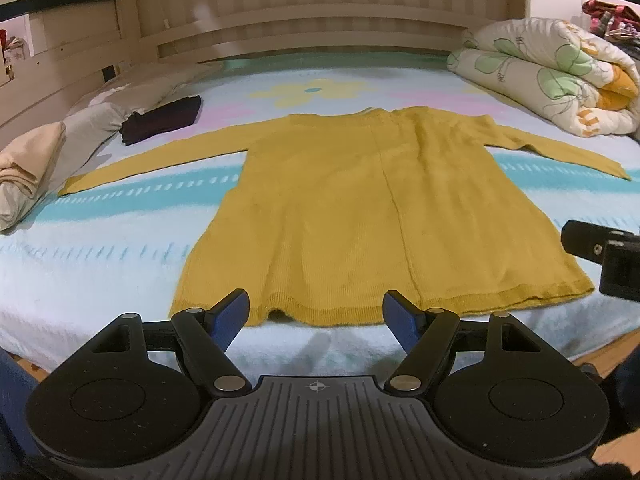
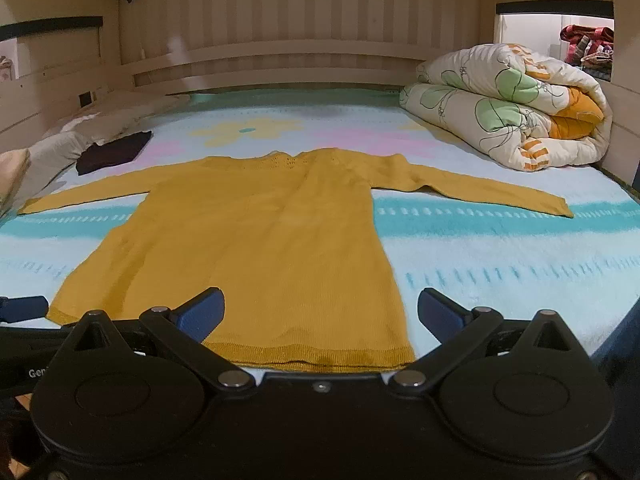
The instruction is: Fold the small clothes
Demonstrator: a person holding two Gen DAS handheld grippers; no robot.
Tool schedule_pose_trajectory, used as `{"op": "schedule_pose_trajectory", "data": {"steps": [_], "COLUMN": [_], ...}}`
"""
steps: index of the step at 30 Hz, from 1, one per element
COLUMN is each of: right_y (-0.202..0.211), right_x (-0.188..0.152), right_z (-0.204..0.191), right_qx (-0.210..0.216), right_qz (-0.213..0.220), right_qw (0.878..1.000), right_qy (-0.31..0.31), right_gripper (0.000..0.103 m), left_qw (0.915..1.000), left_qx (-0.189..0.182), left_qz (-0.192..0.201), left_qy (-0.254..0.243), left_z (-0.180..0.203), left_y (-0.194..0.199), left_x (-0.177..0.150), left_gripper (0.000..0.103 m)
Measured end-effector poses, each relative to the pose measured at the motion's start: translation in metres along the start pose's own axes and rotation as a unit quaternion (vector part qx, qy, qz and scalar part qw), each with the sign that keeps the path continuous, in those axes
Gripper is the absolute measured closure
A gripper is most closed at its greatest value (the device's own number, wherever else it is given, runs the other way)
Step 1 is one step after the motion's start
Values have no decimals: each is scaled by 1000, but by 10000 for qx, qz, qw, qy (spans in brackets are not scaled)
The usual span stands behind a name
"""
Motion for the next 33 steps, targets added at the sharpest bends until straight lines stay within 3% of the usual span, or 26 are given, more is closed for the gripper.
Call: {"op": "schedule_pose_trajectory", "data": {"steps": [33], "right_y": [-3], "right_x": [0], "right_z": [-5], "right_qx": [96], "right_qz": [-12], "right_qw": [10000], "right_qy": [-3], "right_gripper": [1], "left_qw": [9999], "left_qx": [122], "left_qz": [-34], "left_qy": [-15], "left_z": [-4], "left_y": [-6], "left_x": [-2], "left_gripper": [30]}}
Point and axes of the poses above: each gripper's, at about its wrist camera, not at the fingertips, and y roughly against the way its jaws point, z to its right, x to its top, the point moved 9 cm from there along -y, roughly the way its jaws point, and after that the axes turned 13 degrees about x, right-handed, at the moved point
